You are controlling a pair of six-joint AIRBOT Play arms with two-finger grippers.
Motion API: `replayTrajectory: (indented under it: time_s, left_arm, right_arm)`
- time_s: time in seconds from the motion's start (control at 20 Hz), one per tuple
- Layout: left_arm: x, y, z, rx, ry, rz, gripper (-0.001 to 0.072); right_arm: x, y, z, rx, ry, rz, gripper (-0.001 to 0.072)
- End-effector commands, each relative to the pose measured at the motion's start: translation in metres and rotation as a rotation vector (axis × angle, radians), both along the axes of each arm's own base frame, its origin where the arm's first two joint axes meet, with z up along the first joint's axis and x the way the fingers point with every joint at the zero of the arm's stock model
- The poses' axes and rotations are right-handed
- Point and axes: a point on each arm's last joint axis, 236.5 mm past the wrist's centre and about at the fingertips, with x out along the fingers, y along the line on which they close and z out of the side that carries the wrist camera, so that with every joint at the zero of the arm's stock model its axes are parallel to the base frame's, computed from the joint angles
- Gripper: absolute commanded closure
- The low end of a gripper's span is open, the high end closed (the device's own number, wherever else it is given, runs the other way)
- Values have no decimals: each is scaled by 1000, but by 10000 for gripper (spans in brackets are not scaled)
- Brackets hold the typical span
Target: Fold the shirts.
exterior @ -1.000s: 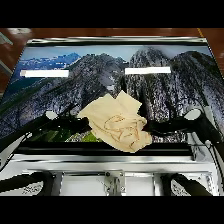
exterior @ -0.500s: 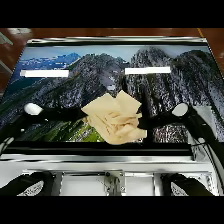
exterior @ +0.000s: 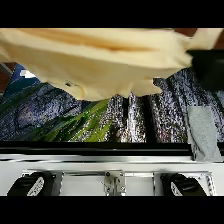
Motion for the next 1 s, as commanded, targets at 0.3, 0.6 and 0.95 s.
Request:
replayTrajectory:
  time_s: [0.3,0.6,0.95]
  left_arm:
    - [-25,3,-6,237,30,32,668]
    - [43,18,-175,293,579,-52,668]
    - [132,18,-365,112,1018,-88,667]
  right_arm:
    - [-72,-13,-95,-63,573,-22,650]
    - [-87,-21,-291,-187,1164,-44,650]
    - [41,-7,-397,72,997,-226,649]
